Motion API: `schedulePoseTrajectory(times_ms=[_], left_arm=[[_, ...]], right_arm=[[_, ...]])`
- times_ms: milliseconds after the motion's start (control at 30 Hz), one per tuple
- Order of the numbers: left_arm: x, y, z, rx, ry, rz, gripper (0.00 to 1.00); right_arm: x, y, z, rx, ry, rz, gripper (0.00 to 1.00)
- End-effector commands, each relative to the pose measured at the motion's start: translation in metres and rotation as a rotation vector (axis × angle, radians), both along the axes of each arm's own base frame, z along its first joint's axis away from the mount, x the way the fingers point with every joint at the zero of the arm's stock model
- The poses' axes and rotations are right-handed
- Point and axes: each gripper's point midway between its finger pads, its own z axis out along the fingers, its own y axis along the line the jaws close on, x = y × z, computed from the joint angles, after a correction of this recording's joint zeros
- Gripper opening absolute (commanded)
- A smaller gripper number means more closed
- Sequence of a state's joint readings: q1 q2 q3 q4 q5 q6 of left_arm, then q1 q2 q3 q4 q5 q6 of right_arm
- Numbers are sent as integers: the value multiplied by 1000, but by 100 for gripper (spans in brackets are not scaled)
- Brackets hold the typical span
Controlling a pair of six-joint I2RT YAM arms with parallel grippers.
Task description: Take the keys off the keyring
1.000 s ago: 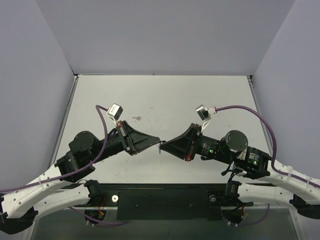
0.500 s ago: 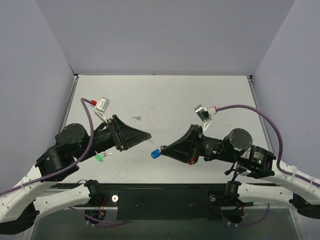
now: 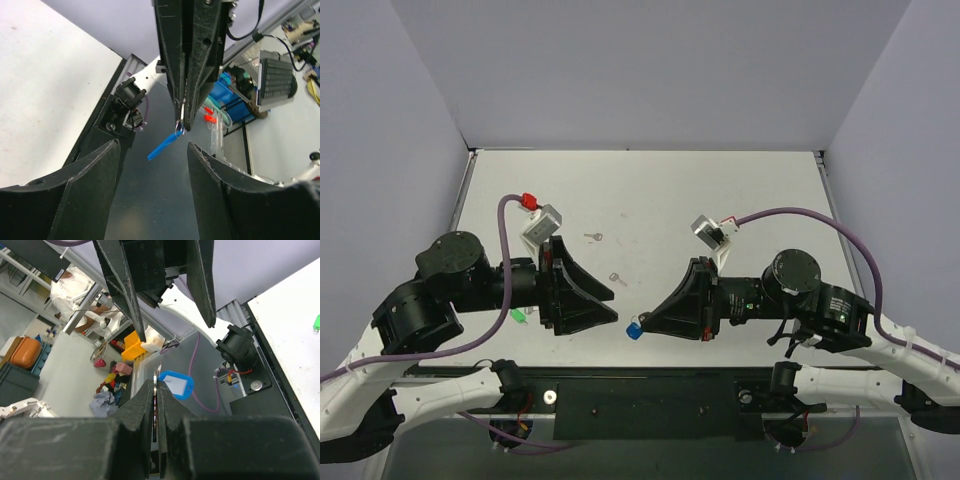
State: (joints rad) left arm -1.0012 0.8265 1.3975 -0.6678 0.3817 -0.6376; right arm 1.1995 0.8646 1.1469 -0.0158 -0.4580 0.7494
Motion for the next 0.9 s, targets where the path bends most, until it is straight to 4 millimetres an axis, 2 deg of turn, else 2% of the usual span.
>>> schedulePoseTrajectory(times_ms=[0,267,567,867], left_arm=[[-22,-8,16,-64,-121,-178,66],[-24,-21,14,-57,-102,-246,58],[-24,-25,6,-35,-84,-265,41],[-29,-24,-2,-18,-65,-288,36]], right_arm=[[-14,-4,25,69,-39,74,0],[-14,2,26,68,-38,86,0],[-10,7,25,65,-40,70,0],[-7,8,28,78,-40,58,0]])
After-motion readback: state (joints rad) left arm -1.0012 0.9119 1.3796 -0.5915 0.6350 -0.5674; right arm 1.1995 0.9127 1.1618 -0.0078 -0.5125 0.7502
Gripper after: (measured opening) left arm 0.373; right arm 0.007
